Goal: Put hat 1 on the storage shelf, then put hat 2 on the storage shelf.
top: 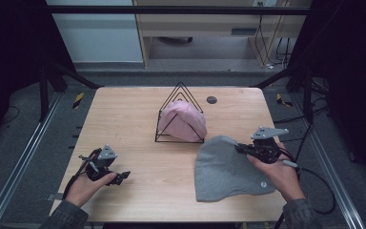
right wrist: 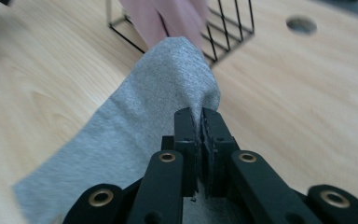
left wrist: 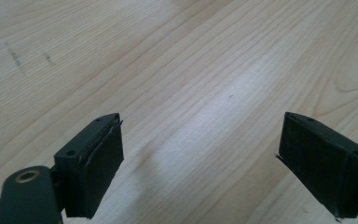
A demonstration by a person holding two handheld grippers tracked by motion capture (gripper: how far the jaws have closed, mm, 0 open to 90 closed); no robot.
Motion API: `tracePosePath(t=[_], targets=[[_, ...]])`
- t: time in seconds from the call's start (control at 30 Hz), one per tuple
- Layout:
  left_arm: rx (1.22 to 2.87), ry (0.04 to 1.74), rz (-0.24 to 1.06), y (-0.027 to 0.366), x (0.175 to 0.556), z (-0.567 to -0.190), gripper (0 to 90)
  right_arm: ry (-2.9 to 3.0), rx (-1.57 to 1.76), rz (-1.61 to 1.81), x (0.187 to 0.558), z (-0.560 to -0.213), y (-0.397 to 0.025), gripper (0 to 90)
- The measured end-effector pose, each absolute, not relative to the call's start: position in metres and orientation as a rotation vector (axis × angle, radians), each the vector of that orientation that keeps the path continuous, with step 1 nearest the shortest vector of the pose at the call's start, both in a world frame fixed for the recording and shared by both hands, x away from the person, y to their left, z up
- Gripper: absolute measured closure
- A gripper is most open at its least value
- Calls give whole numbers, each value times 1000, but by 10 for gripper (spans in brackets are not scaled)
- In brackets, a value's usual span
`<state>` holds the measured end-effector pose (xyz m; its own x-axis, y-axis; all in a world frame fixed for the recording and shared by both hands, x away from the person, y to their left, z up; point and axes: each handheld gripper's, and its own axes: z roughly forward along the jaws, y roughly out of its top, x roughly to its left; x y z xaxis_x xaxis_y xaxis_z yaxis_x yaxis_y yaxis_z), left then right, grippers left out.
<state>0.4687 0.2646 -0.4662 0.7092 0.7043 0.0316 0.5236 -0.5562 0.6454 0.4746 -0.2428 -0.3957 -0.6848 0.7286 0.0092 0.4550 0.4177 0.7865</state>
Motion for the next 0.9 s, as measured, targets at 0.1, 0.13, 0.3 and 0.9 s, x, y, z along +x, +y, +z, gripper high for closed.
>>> tracePosePath(t=[0.1, 0.13, 0.3, 0.9], targets=[[2295, 868, 376, 253, 466, -456, 127, 2343, 926, 1174, 463, -372, -232, 863], [2298, 838, 360, 249, 466, -451, 127, 2342, 904, 1183, 461, -367, -230, 863], [2312, 743, 345, 230, 472, -428, 122, 2352, 805, 1209, 453, -341, -218, 863], [2330, 581, 322, 193, 472, -390, 165, 2365, 522, 1184, 441, -285, -147, 864]])
